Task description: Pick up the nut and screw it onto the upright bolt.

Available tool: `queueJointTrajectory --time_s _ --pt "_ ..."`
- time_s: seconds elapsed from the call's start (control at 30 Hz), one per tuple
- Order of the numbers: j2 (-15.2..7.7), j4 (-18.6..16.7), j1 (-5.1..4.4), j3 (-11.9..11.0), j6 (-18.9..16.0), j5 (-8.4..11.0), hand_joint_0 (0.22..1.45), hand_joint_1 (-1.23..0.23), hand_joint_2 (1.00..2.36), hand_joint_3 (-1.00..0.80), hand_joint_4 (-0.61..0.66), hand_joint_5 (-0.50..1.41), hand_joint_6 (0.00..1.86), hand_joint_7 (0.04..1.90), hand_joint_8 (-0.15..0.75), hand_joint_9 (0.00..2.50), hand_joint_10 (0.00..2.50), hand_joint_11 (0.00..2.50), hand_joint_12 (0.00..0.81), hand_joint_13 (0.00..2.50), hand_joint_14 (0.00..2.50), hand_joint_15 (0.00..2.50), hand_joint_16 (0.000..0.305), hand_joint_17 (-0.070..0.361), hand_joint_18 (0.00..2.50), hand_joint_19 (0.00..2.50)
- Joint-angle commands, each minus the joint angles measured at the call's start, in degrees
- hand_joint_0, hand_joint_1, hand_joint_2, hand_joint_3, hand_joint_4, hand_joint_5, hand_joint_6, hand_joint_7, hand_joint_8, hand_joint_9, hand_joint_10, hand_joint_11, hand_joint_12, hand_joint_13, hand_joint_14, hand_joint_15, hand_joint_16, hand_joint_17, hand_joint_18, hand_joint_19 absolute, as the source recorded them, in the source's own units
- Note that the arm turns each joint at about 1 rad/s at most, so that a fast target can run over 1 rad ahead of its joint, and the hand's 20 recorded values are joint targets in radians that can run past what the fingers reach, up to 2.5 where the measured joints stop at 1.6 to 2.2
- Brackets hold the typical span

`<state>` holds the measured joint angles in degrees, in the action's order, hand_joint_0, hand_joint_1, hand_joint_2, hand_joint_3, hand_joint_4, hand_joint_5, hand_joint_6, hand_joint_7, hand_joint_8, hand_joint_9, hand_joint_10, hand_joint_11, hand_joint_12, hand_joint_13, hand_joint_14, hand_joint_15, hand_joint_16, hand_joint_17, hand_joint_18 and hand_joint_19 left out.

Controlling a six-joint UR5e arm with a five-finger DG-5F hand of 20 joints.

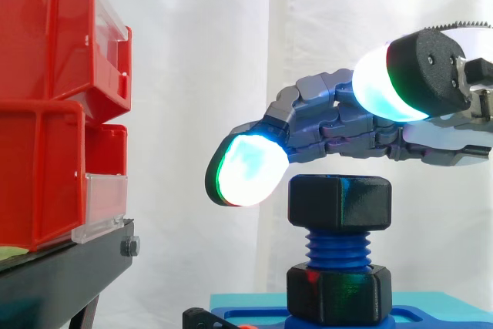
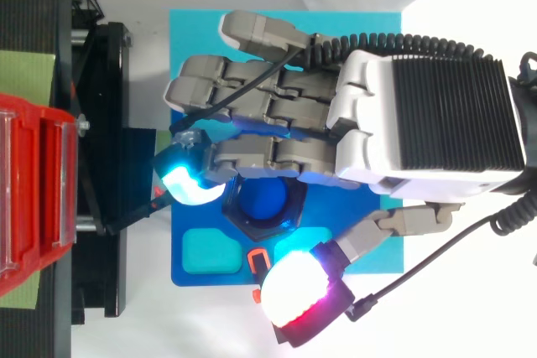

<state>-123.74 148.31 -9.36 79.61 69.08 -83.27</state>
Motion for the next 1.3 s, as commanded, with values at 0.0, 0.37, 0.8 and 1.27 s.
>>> queueJointTrajectory --time_s 0.0,0.37,0.8,1.27 --pt "0.0 0.1 0.05 0.0 0.0 -0.05 0.44 -0.26 1.00 -0.50 0.26 -0.17 0.50 0.82 0.286 0.27 0.00 0.00 0.317 0.19 0.00 0.00 0.037 0.082 0.00 0.00" --pt "0.0 0.6 0.75 0.0 0.1 -0.23 0.45 -0.26 1.00 -0.50 0.33 -0.13 0.50 1.00 0.298 0.39 0.00 0.00 0.296 0.26 0.00 0.00 0.033 0.074 0.00 0.00" --pt "0.1 0.9 2.95 0.0 0.5 -1.72 0.48 -0.30 1.00 -0.50 0.35 -0.06 0.50 1.20 0.297 0.59 0.00 0.00 0.247 0.41 0.00 0.00 0.023 0.053 0.10 0.00" --pt "0.0 0.7 4.62 0.0 0.5 -3.31 0.50 -0.34 1.00 -0.50 0.16 0.07 0.50 1.43 0.213 1.07 0.00 0.00 0.167 0.73 0.00 0.00 0.011 0.024 0.42 0.00"
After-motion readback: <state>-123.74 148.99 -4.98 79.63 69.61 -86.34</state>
